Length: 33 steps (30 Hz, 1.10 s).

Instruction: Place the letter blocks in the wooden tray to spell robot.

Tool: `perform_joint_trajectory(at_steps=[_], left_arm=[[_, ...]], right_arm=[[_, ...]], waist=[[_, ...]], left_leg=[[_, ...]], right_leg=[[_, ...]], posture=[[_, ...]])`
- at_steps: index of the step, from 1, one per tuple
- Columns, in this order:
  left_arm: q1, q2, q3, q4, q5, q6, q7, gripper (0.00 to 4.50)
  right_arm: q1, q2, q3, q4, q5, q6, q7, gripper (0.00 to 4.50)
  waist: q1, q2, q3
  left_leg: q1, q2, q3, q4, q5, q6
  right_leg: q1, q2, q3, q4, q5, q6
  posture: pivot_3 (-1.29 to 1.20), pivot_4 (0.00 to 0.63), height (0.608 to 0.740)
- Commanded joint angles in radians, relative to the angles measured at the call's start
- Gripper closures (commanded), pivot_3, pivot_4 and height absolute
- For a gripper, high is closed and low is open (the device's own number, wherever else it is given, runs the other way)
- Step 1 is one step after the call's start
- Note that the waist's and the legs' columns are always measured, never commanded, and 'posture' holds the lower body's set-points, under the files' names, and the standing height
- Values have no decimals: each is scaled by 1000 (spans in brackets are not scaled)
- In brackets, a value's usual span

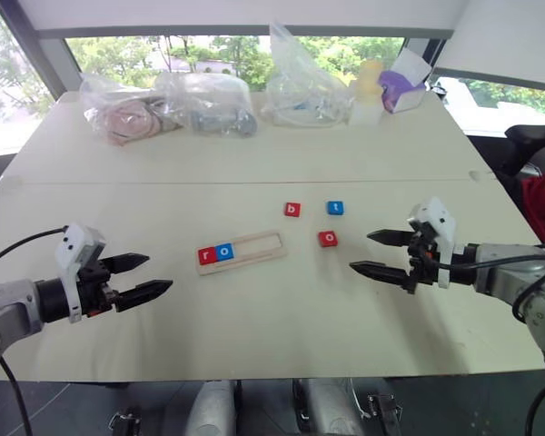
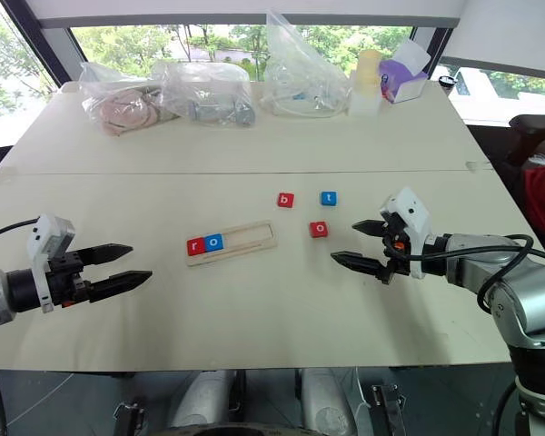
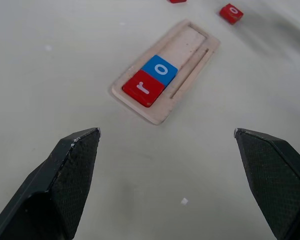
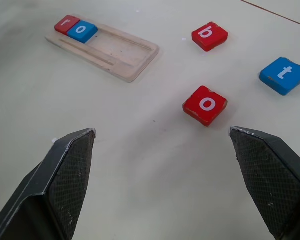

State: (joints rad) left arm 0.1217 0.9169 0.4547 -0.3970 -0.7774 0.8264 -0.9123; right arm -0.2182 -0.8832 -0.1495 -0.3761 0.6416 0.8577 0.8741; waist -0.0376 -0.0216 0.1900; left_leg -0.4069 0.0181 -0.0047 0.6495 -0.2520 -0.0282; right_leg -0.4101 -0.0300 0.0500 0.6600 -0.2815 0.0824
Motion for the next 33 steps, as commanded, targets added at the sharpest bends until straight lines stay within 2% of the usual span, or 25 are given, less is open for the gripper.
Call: perform_joint_trajectory(at_steps=[1,17,21,24,27,33], left_arm=[[-7,14,29,-11,1,-10,-1,0],[-7,41,-24,13,83,-47,-34,0],[-31,71,-65,43,166,-119,-43,0],[-94,96,-128,88,200,-192,-111,0],[-198,97,-266,185,271,-285,-197,0],[-426,12,-492,448,445,-497,-302,0]], right_arm=[[-4,-6,-16,-5,-2,-23,9,86],[-7,-19,53,29,-74,-34,13,86],[-27,-20,68,19,-98,-19,-14,86],[-21,-33,71,-54,-46,38,13,86],[-26,3,96,-131,18,100,3,86],[-30,148,136,-254,96,198,-137,86]], waist=[[-1,0,0],[0,0,0],[0,0,0],[1,0,0],[4,0,0],[6,0,0]], left_leg=[[0,0,0,0,0,0],[0,0,0,0,0,0],[0,0,0,0,0,0],[0,0,0,0,0,0],[0,0,0,0,0,0],[-1,-1,1,1,0,0]], right_leg=[[0,0,0,0,0,0],[0,0,0,0,0,0],[0,0,0,0,0,0],[0,0,0,0,0,0],[0,1,0,0,0,0],[-1,2,0,1,2,3]], posture=[[0,150,735],[0,150,735],[0,150,735],[0,150,735],[0,150,735],[0,150,735]])
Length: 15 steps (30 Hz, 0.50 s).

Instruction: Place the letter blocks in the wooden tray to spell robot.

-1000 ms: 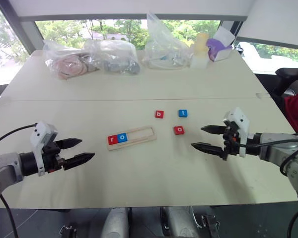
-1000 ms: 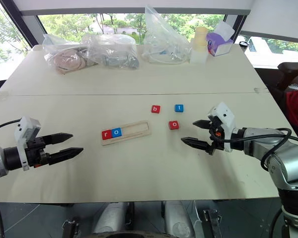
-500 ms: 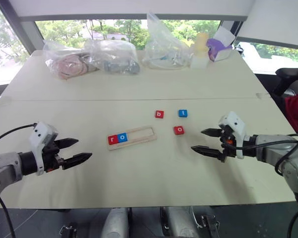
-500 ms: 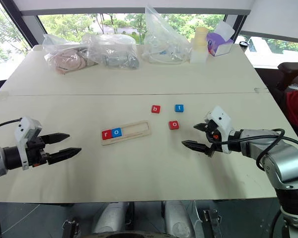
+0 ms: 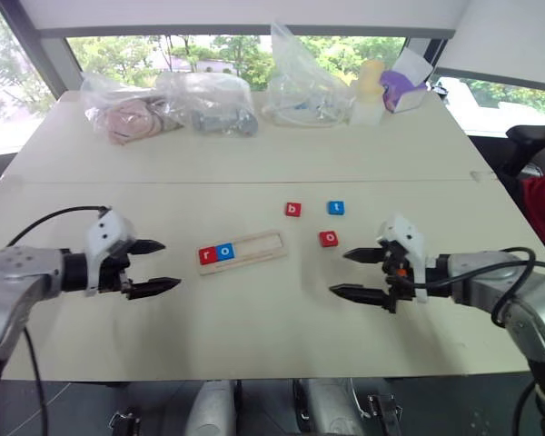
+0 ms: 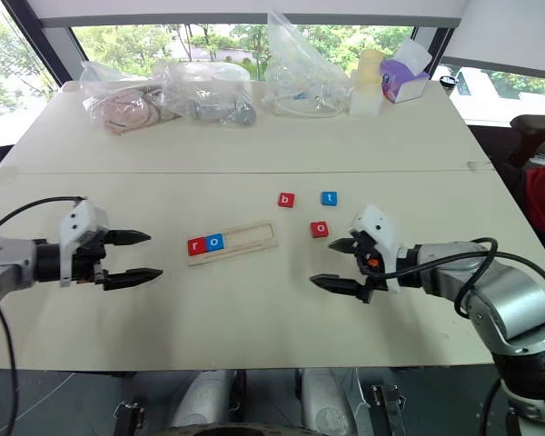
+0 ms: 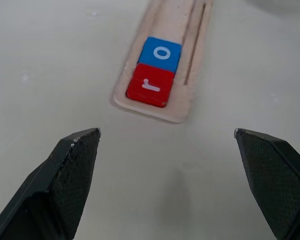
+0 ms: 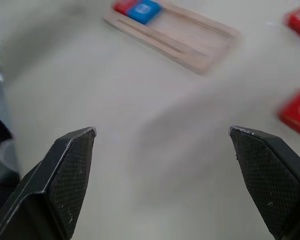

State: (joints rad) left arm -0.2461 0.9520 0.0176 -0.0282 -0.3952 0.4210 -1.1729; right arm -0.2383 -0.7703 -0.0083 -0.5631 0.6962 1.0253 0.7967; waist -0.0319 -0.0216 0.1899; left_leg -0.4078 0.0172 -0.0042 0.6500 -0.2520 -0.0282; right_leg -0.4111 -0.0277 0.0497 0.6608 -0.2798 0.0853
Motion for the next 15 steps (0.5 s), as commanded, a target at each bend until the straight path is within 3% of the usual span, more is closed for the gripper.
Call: perform_joint_trajectory(at_steps=[1,7,15], left_arm=[[-85,-39,-74,114,82,-121,-50,0],[-189,-126,-124,258,142,-223,-77,0],[-195,-186,-156,295,192,-282,-82,0]], right_arm=[[-11,56,-1,-84,50,44,-84,86],[18,141,13,-157,94,79,-185,86],[63,152,13,-144,74,49,-229,86]], waist=[[0,0,0],[1,0,0],[1,-1,0]], left_leg=[[0,0,0,0,0,0],[-1,0,-1,0,0,0],[0,0,-1,1,0,0]], right_leg=[[0,0,0,0,0,0],[0,0,0,1,0,1],[0,0,0,2,0,1]], posture=[[0,150,735],[0,150,735],[0,150,735]])
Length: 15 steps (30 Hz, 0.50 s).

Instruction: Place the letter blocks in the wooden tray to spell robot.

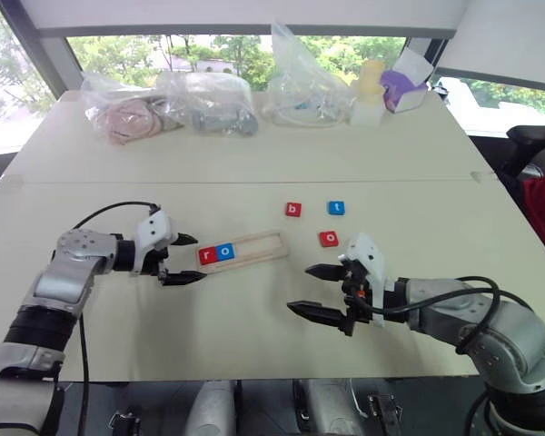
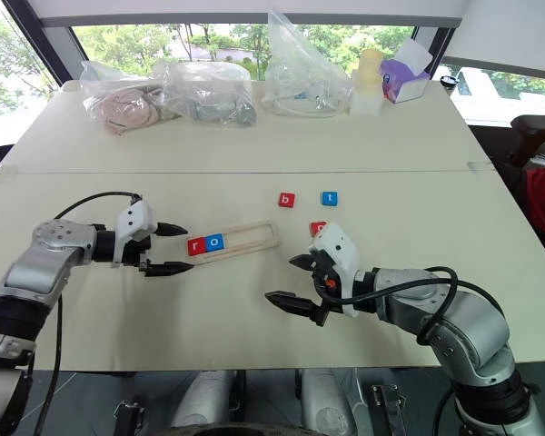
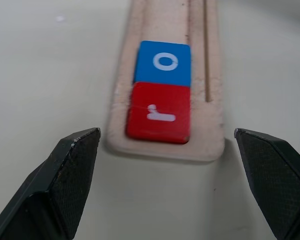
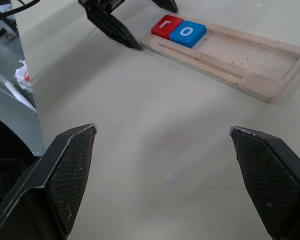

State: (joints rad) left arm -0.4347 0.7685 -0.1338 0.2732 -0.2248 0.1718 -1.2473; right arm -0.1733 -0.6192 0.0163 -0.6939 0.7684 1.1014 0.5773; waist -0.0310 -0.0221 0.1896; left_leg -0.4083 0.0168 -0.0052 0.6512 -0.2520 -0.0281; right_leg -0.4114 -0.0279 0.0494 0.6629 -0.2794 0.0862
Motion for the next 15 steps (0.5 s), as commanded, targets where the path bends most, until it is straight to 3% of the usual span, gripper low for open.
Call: perform_joint_trajectory(at_steps=[1,10,13,15], left_arm=[[-6,-6,-12,0,35,-48,-5,0],[-7,-58,-48,80,109,-65,46,0],[-7,-69,-41,83,106,-75,52,1268],[-1,-72,-30,73,105,-77,70,1392]], right_arm=[[-2,-1,-14,-8,-1,-31,-10,86],[-16,-7,-20,25,-13,-59,-26,86],[-14,-15,-21,28,-19,-63,-27,0],[-6,-22,-33,30,-20,-64,-27,0]], waist=[[-1,0,0],[17,1,-3],[18,3,-6],[18,3,-7]], left_leg=[[0,0,0,0,0,0],[2,0,0,1,0,0],[3,0,0,1,0,0],[3,0,0,2,0,0]], right_leg=[[0,0,0,0,0,0],[3,0,0,0,0,0],[4,0,0,0,0,0],[4,0,0,0,0,0]], posture=[[0,150,735],[0,150,735],[0,150,735],[0,150,735]])
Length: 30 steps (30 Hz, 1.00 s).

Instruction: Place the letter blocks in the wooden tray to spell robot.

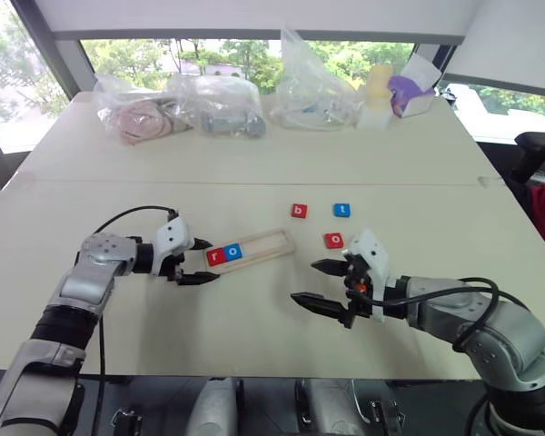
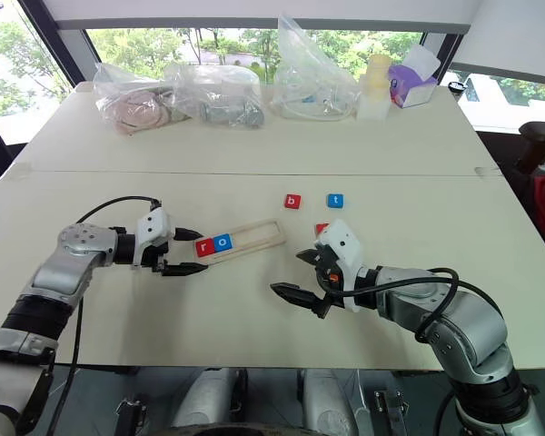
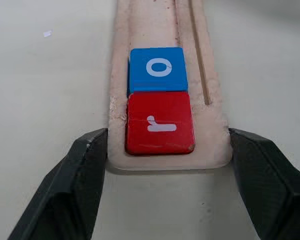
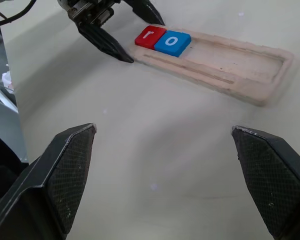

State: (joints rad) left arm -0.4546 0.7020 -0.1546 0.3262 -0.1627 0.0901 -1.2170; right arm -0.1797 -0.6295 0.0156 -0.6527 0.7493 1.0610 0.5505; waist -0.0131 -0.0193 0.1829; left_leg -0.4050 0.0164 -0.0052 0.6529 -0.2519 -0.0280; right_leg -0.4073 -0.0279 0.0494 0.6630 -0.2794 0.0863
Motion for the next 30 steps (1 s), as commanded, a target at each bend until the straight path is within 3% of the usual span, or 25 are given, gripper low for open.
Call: perform_joint_trajectory(at_steps=[1,8,17,26,28,29,30], left_arm=[[21,-4,-3,13,36,7,39,1392],[-36,4,-12,11,8,-65,-70,1392],[-292,-83,-125,338,105,-271,-247,1392],[-402,-137,-130,552,143,-371,-315,1392],[-413,-139,-132,567,149,-371,-329,357],[-415,-139,-132,565,148,-359,-342,38],[-412,-139,-128,554,141,-349,-353,38]], right_arm=[[5,-17,-37,-9,-2,-25,0,0],[11,-35,-69,47,-24,-55,8,0],[54,-45,-119,61,-40,-77,-7,0],[136,-22,-171,-26,8,-42,-65,0],[135,-18,-172,-28,11,-42,-74,0],[135,-18,-172,-28,12,-42,-76,0],[134,-18,-172,-27,12,-43,-79,0]], waist=[[0,0,-1],[0,0,-1],[-1,-1,-1],[-3,-1,-1],[-3,-1,-1],[-3,-1,-1],[-2,-1,-1]], left_leg=[[0,0,0,0,0,0],[0,0,0,0,0,0],[-3,-1,0,1,0,0],[-3,-1,0,1,-1,1],[-3,-1,0,1,-1,1],[-3,-1,0,1,-1,1],[-3,-1,-1,1,-1,1]], right_leg=[[0,0,0,0,0,0],[0,0,0,0,0,0],[-2,1,-1,0,0,1],[-2,3,-1,0,0,1],[-2,3,-1,0,0,1],[-2,3,-1,0,0,1],[-2,3,-1,0,0,1]], posture=[[0,150,735],[0,150,735],[0,150,735],[0,150,735],[0,150,735],[0,150,735],[0,150,735]])
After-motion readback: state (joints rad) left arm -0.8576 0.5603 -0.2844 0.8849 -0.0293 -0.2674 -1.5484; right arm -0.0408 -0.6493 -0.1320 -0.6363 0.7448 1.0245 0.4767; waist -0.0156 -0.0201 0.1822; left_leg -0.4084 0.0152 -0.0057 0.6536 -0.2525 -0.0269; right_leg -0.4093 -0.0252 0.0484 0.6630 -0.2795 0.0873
